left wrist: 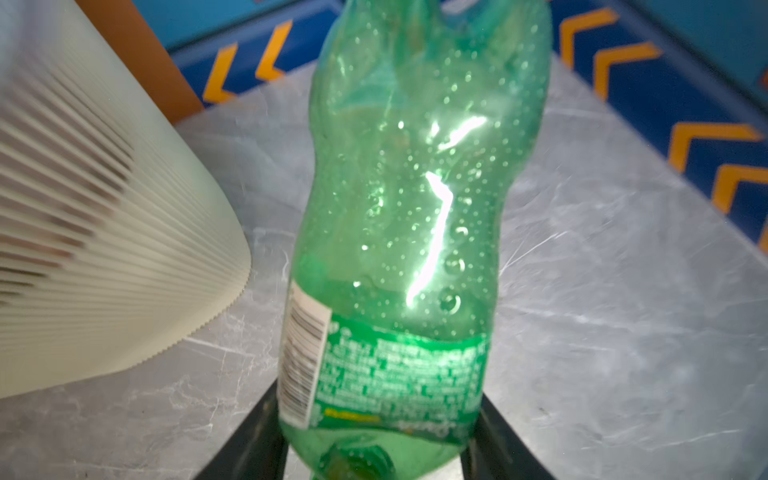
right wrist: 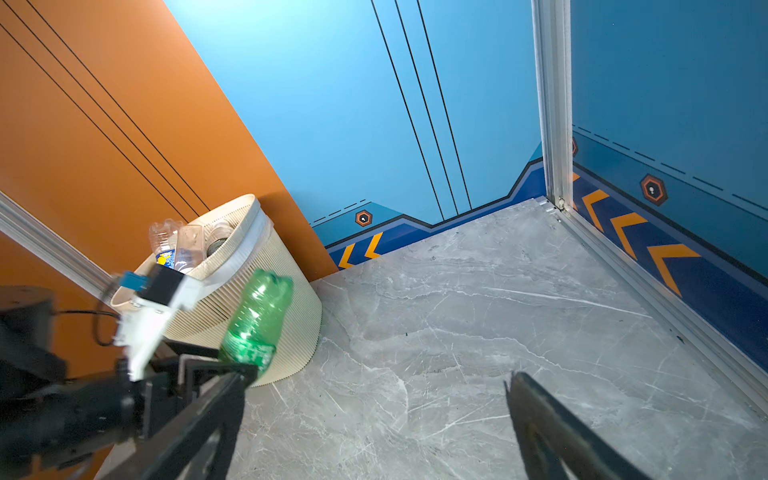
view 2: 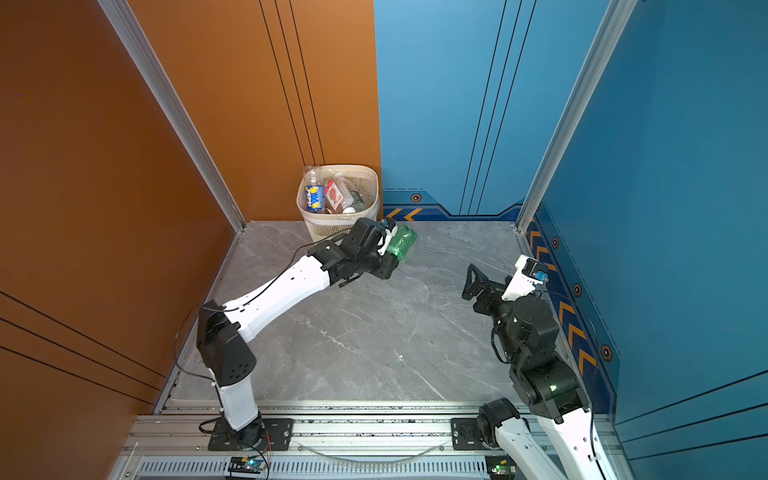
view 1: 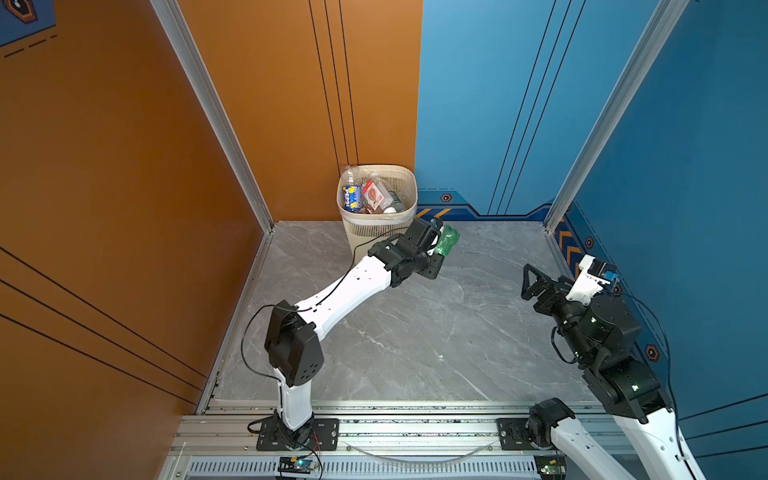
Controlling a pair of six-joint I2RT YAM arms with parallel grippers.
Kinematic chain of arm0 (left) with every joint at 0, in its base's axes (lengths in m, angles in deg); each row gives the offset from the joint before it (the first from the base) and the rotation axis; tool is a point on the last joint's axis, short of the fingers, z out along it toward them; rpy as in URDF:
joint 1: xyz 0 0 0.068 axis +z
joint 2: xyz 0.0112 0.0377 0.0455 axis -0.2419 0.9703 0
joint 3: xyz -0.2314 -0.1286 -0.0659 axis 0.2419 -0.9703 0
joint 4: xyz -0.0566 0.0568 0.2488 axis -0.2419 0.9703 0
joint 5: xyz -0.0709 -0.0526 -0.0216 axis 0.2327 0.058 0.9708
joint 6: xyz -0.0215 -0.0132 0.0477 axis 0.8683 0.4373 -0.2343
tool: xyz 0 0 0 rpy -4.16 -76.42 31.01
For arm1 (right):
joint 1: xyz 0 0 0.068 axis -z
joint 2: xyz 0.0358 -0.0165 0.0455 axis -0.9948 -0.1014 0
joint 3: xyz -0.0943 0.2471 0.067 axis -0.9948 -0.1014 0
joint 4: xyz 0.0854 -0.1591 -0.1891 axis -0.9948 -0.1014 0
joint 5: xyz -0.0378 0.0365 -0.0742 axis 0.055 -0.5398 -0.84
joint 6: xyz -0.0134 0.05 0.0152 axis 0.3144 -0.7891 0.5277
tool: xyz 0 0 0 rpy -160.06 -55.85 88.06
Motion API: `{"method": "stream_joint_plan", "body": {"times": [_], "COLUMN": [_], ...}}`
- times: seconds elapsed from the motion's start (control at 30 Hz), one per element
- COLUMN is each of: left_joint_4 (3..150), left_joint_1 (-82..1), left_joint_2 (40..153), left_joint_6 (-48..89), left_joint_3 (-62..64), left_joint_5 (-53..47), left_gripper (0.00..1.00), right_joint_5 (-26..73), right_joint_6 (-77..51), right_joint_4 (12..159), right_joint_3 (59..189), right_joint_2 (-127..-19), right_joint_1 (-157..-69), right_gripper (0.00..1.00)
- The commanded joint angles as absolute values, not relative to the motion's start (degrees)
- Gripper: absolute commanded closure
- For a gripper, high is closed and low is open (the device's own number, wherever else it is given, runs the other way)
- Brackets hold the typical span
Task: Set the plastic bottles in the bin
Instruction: 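Lift the Sprite bottle and carry it over the wastebasket with the left gripper, then open the left gripper to drop the Sprite bottle into the wastebasket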
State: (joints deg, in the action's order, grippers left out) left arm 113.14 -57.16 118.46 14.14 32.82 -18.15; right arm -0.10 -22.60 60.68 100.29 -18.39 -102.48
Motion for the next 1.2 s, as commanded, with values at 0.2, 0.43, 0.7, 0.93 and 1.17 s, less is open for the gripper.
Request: {"method": "stream_joint_plan", "body": {"times": [0.2, 0.43, 0.7, 0.93, 1.17], "left_joint_4": [99.71, 98.20, 104.21, 105.35, 107.20], "left_joint_1": [-52.27, -45.09, -39.93, -38.45, -36.77], "left_joint_2": [115.00, 121.94, 135.95, 142.19, 141.80], "left_joint_6": [13.44, 17.22, 21.08, 25.15, 29.28], "left_joint_3": [40.64, 51.08, 69.17, 73.50, 71.03], "left_joint_5": [-21.74, -18.52, -13.83, -11.83, -10.40], "left_gripper": [0.43, 0.45, 0.45, 0.45, 0.04], "right_joint_5": [0.04, 0.98, 1.43, 3.55, 6.71], "right_joint_6": [-23.82, -24.61, -24.80, -24.96, -25.41], "right_joint_4": [57.40, 55.85, 55.45, 57.34, 60.30], "right_joint_3": [99.88, 99.77, 99.65, 99.45, 99.55], "right_joint_2": [-16.43, -15.56, -15.79, -17.50, -20.98], "right_joint_1": [-102.04, -102.04, -102.04, -101.98, -101.95], "right_gripper": [0.01, 0.01, 0.00, 0.00, 0.01]}}
